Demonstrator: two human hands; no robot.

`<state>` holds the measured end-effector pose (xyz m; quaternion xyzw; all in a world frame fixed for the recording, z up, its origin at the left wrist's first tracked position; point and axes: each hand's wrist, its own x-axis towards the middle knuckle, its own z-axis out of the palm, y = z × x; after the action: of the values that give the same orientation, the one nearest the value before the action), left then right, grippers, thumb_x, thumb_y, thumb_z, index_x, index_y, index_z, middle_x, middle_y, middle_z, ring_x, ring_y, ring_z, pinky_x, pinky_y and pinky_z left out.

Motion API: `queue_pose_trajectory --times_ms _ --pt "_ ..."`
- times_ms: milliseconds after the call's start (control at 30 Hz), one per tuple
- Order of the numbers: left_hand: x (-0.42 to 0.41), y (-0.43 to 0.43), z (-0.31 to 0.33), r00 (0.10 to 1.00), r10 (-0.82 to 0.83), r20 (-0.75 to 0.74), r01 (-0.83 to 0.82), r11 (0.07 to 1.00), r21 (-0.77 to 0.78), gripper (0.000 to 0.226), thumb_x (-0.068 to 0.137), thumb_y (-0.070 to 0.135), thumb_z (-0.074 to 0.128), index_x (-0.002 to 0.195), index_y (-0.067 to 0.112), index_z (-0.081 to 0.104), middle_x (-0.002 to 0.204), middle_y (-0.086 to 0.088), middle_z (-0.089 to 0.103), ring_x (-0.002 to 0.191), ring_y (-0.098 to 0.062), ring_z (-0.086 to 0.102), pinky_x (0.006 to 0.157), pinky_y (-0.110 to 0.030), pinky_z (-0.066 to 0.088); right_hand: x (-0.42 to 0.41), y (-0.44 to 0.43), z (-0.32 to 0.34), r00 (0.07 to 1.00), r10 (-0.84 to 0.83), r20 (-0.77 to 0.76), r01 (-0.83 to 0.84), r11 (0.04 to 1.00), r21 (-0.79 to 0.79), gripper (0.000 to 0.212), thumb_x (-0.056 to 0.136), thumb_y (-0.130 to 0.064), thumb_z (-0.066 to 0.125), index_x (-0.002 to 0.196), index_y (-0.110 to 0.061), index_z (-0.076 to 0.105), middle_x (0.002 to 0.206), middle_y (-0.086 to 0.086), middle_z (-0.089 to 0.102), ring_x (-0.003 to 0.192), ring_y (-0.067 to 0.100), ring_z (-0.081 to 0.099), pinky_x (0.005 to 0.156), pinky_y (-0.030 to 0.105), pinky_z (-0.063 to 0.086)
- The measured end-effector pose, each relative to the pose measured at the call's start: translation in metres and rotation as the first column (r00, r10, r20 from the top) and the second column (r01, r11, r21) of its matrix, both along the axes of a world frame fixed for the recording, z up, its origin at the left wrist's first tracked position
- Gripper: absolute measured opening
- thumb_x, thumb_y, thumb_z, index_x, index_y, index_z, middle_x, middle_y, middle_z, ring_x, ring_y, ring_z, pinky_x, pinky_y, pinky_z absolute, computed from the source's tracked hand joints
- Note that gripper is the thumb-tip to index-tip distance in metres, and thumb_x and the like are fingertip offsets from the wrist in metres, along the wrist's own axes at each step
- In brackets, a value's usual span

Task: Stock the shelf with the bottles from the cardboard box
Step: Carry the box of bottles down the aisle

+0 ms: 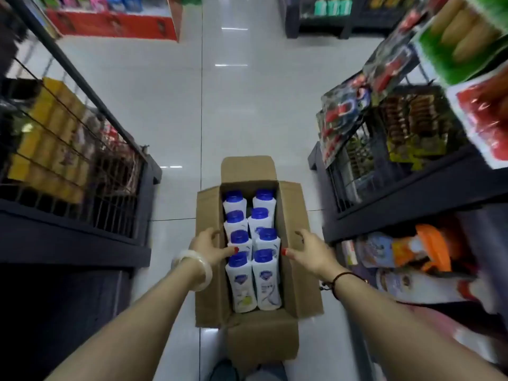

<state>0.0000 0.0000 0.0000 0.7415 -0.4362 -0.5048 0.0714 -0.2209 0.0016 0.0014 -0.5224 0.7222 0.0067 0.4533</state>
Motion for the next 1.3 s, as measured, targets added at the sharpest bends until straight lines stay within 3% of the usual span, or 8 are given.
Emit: queue_pose_trajectory --times_ms 300,633,900,1200,1300 --pt "0.0 -0.004 -0.084 0.987 0.159 0.008 -0.159 0.987 0.034 0.088 0.077 0.032 0.072 0.147 0.018 0.019 0.151 -0.008 0.034 0.135 -0.031 0.038 0.102 -0.045 0.041 0.008 -0.003 -0.085 0.979 -0.202 0.021 0.202 0.979 -0.004 0.087 0.084 -0.034 0.065 0.15 -0.012 0.013 0.159 0.007 0.016 0.144 0.025 0.023 0.113 0.042 0.03" --pt "-0.013 -0.006 -0.121 0.95 0.272 -0.151 -0.28 0.959 -0.035 0.074 0.089 0.023 0.059 0.147 0.03 0.014 0.148 -0.005 0.039 0.131 -0.03 0.043 0.096 -0.041 0.045 0.021 -0.004 -0.126 0.859 -0.471 0.201 0.49 0.87 -0.051 0.071 0.089 -0.026 0.06 0.148 -0.015 0.021 0.15 0.007 0.037 0.134 0.026 0.041 0.097 0.034 0.044" --pt "-0.006 -0.003 -0.138 0.957 0.28 -0.07 -0.283 0.958 -0.044 0.063 0.09 0.028 0.057 0.144 0.034 0.026 0.135 -0.007 0.054 0.117 -0.031 0.055 0.09 -0.041 0.05 0.02 0.005 -0.148 0.816 -0.544 0.194 0.573 0.806 -0.151 0.058 0.089 -0.018 0.061 0.142 -0.014 0.04 0.141 0.006 0.051 0.127 0.026 0.049 0.102 0.039 0.043" --pt "-0.006 -0.001 -0.139 0.959 0.273 -0.07 -0.278 0.957 -0.083 0.05 0.095 0.02 0.047 0.143 0.027 0.034 0.134 -0.008 0.055 0.116 -0.031 0.055 0.091 -0.041 0.049 0.017 0.006 -0.15 0.759 -0.581 0.294 0.637 0.757 -0.148 0.038 0.088 -0.021 0.062 0.124 -0.008 0.061 0.107 0.005 0.069 0.097 0.017 0.061 0.079 0.021 0.044" --pt "-0.003 0.0 -0.137 0.956 0.283 -0.074 -0.289 0.952 -0.098 0.046 0.095 0.015 0.046 0.14 0.023 0.039 0.128 -0.009 0.058 0.104 -0.027 0.057 0.088 -0.039 0.049 0.016 0.007 -0.148 0.757 -0.58 0.301 0.637 0.758 -0.141 0.032 0.09 -0.019 0.06 0.119 -0.006 0.064 0.094 0.003 0.066 0.087 0.016 0.059 0.065 0.014 0.042"
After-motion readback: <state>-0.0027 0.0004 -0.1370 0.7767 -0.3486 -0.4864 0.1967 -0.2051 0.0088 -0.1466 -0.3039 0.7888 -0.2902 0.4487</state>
